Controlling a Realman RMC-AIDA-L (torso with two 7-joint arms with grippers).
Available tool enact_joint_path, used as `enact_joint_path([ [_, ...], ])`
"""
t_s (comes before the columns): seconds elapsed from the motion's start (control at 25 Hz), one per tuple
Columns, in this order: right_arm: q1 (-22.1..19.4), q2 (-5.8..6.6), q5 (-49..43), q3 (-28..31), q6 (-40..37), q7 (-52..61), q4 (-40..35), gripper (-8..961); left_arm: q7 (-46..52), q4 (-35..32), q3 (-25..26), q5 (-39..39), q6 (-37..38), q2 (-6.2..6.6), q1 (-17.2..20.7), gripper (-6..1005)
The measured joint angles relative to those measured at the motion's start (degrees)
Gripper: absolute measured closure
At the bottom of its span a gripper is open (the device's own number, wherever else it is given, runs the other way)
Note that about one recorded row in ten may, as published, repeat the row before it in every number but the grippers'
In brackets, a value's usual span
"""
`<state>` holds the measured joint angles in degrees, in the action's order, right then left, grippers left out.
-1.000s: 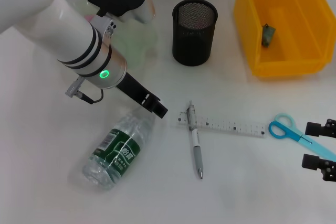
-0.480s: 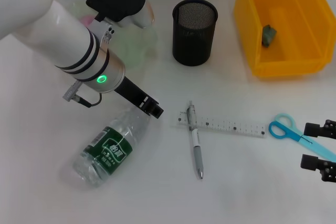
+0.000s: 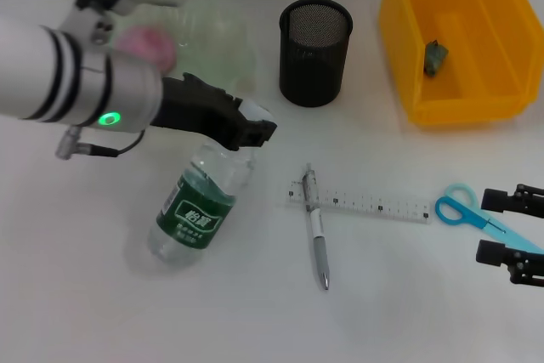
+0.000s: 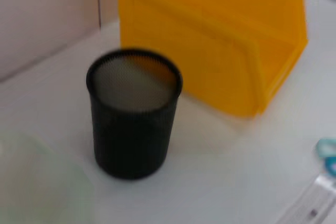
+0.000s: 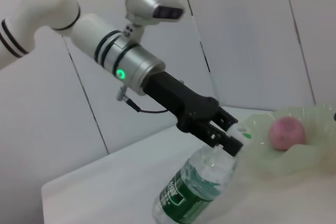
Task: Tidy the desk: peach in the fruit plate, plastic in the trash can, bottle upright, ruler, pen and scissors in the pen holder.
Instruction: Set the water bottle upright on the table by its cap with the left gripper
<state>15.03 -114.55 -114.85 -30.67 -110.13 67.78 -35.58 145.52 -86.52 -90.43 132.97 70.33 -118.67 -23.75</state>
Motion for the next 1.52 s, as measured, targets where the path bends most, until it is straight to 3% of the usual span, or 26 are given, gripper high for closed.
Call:
enact_joint_path([
  [0.32, 0.8, -0.76, 0.1, 0.6, -0.3, 0.9, 0.0, 203, -22.8, 1.3, 10.2, -22.2, -0.2, 0.01, 10.2, 553],
  [0.56, 1.3, -1.53, 0.1, 0.9, -0.5, 1.8, 0.0, 203, -43.4, 12.2, 16.9, -40.1, 1.5, 0.07, 14.1, 553],
  [0.6, 1.4, -1.77, 0.1, 0.9, -0.5, 2.2, 0.0, 203, -49.6, 17.0, 18.9, -44.6, 3.3, 0.09, 14.1, 553],
  [0.68, 1.5, -1.89, 0.1, 0.9, -0.5, 2.3, 0.0, 203, -51.8, 19.1, 19.8, -46.1, 4.1, 0.09, 13.9, 554],
  [0.84, 1.7, -2.2, 0.1, 0.9, -0.4, 2.4, 0.0, 203, -62.2, 31.7, 25.6, -51.7, 8.9, 0.2, 10.8, 554],
  [0.88, 1.9, -2.24, 0.2, 1.0, -0.3, 2.4, 0.1, 203, -62.2, 31.7, 25.6, -51.7, 8.9, 0.2, 10.8, 554],
  [0.92, 2.1, -2.29, 0.2, 1.0, -0.2, 2.4, 0.3, 203, -67.6, 38.1, 29.6, -52.6, 11.8, 0.25, 8.7, 554],
  [1.12, 3.8, -1.89, 0.2, 1.5, 0.4, 2.3, 2.8, 203, -78.9, 50.5, 38.6, -53.0, 17.1, 0.38, 5.0, 555],
  [1.52, 5.2, -2.17, 0.2, 1.5, 1.0, 2.2, 3.2, 204, -89.0, 58.1, 41.9, -54.0, 17.5, 0.26, 3.1, 556],
])
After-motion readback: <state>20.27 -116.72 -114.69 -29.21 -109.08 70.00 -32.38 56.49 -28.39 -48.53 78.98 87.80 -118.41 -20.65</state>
